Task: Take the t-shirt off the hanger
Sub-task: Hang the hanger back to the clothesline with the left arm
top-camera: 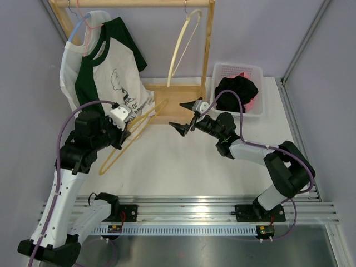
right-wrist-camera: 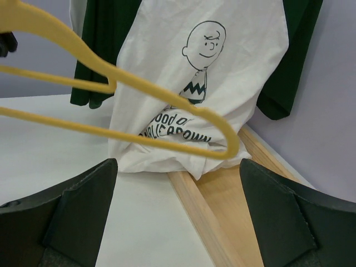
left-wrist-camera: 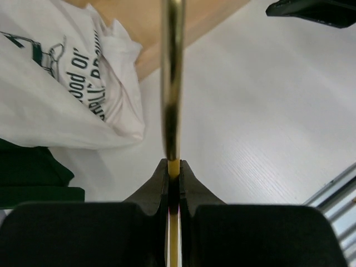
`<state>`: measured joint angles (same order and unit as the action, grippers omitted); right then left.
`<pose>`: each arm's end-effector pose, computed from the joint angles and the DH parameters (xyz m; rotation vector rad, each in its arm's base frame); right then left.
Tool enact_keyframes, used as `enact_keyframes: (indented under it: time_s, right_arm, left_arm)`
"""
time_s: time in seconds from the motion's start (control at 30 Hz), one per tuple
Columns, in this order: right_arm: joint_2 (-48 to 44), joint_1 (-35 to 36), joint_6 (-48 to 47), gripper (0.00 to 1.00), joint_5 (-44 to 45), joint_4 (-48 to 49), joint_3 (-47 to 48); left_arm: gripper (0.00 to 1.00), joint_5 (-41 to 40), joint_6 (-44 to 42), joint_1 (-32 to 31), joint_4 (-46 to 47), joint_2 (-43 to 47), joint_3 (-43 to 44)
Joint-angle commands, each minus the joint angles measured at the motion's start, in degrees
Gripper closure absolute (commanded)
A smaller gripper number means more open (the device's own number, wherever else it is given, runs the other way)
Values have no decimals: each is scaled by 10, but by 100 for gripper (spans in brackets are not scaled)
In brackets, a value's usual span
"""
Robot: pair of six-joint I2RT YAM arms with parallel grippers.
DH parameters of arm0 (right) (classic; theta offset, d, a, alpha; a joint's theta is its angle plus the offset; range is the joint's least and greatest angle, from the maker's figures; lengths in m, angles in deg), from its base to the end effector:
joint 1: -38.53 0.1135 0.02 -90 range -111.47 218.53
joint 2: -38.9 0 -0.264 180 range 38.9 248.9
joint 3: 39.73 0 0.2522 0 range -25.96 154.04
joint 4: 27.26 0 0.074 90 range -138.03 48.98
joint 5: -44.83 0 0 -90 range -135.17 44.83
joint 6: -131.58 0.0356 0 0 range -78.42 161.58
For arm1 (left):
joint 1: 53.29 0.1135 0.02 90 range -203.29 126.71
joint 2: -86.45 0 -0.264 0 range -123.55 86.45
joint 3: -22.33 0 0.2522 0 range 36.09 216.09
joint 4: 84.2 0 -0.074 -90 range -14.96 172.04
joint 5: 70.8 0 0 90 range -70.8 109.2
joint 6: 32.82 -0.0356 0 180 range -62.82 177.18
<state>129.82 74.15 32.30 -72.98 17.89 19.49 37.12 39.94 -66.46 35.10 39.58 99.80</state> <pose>0.2679 0.2123 0.2695 -0.8971 1.0740 0.7074 0.1435 -0.0448 0.3804 0.7251 1.9501 -0.2841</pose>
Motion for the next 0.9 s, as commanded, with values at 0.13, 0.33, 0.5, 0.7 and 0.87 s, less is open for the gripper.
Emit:
enact_keyframes:
  time_s: [0.13,0.33,0.5,0.7,0.87]
  right_arm:
    - [-16,48,-122,7,72,39,2]
    - [8,75,-166,17,85,-30,44]
    - [32,107,-211,19,118,-60,67]
    - [57,132,-267,19,161,-94,91]
    - [79,153,-297,26,205,-101,109]
  left_arm:
    - [100,52,-16,2,-45,-23,20]
    - [100,68,-3,2,-64,-37,38]
    - [100,83,-5,1,-86,-51,53]
    - [100,83,-5,1,-96,-45,64]
    - [100,85,-7,2,-105,-44,70]
